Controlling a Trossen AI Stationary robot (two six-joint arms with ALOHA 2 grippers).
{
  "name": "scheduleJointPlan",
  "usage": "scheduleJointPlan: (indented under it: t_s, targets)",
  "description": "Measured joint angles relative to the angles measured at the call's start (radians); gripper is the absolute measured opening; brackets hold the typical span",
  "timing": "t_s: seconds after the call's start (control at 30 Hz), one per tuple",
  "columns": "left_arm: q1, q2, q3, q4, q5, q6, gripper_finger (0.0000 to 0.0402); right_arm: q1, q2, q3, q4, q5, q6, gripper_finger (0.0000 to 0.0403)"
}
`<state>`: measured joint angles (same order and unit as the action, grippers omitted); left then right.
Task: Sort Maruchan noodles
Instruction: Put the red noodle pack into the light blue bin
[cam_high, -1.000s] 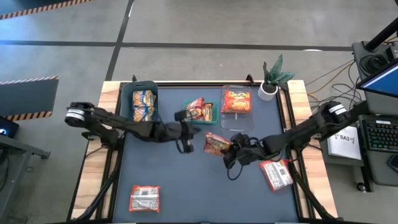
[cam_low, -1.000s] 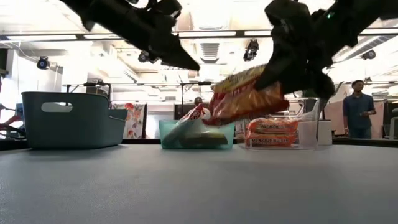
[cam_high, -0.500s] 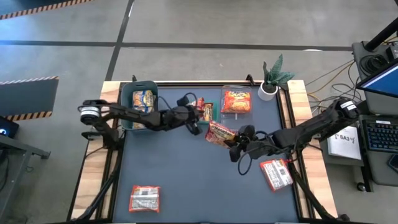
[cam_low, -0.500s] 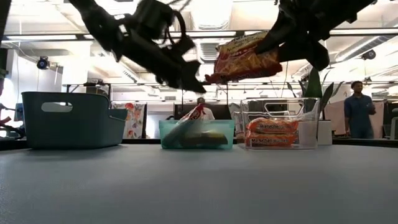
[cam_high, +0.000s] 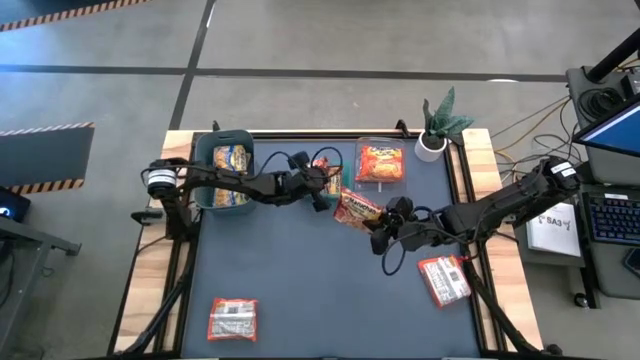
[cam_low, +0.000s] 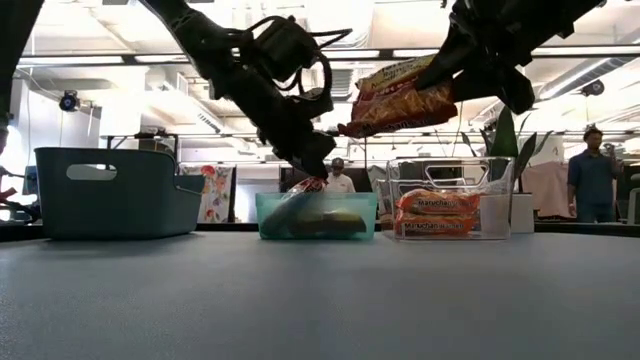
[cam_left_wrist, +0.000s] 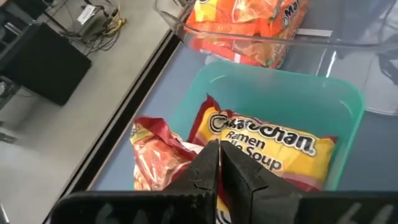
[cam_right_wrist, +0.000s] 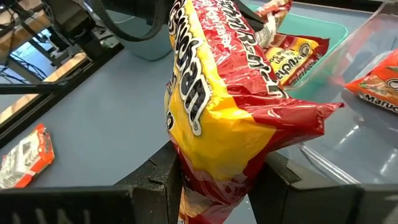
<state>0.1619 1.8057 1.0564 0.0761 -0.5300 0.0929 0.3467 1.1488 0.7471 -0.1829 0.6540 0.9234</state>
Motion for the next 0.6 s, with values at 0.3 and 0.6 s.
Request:
scheduleJointPlan:
  t_s: [0.3,0.6]
  targets:
    - [0.0,-0.013,0.054,-0.159,-0.029,-0.064,0.0,-0.034,-0.001,0.0,-0.016,-0.028,0.035,0.0125]
    - [0.003,-0.088,0.063,-0.354,-0.058,-0.112,0.0,-0.185,-0.002,0.001,-0.022,-0.217,0.034,0.0125]
